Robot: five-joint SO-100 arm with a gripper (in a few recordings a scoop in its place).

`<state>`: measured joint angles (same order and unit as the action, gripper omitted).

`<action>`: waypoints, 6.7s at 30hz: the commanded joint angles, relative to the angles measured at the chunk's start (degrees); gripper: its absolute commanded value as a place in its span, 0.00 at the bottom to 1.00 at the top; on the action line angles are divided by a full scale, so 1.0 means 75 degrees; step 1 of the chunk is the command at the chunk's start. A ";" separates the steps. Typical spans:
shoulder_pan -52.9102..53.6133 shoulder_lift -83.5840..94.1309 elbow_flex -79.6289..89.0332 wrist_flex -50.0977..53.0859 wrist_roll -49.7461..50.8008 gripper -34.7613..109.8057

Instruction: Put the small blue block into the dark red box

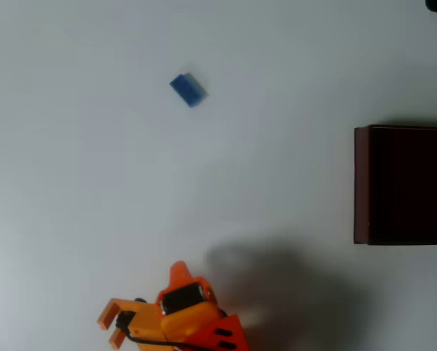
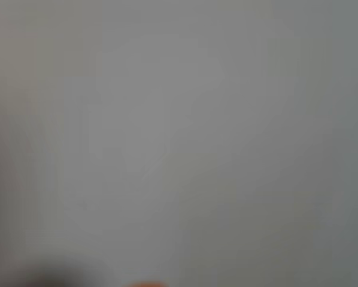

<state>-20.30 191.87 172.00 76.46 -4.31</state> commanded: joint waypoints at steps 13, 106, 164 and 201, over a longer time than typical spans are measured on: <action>-0.0059 0.0059 0.0023 0.0070 0.0223 0.24; 0.1102 -2.2184 -2.2758 0.3855 0.8016 0.28; 0.7125 -1.1379 -0.9187 0.0293 0.3059 0.36; -0.0281 0.0047 0.0012 0.0094 0.0176 0.24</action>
<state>-21.80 192.13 171.47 77.17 -1.85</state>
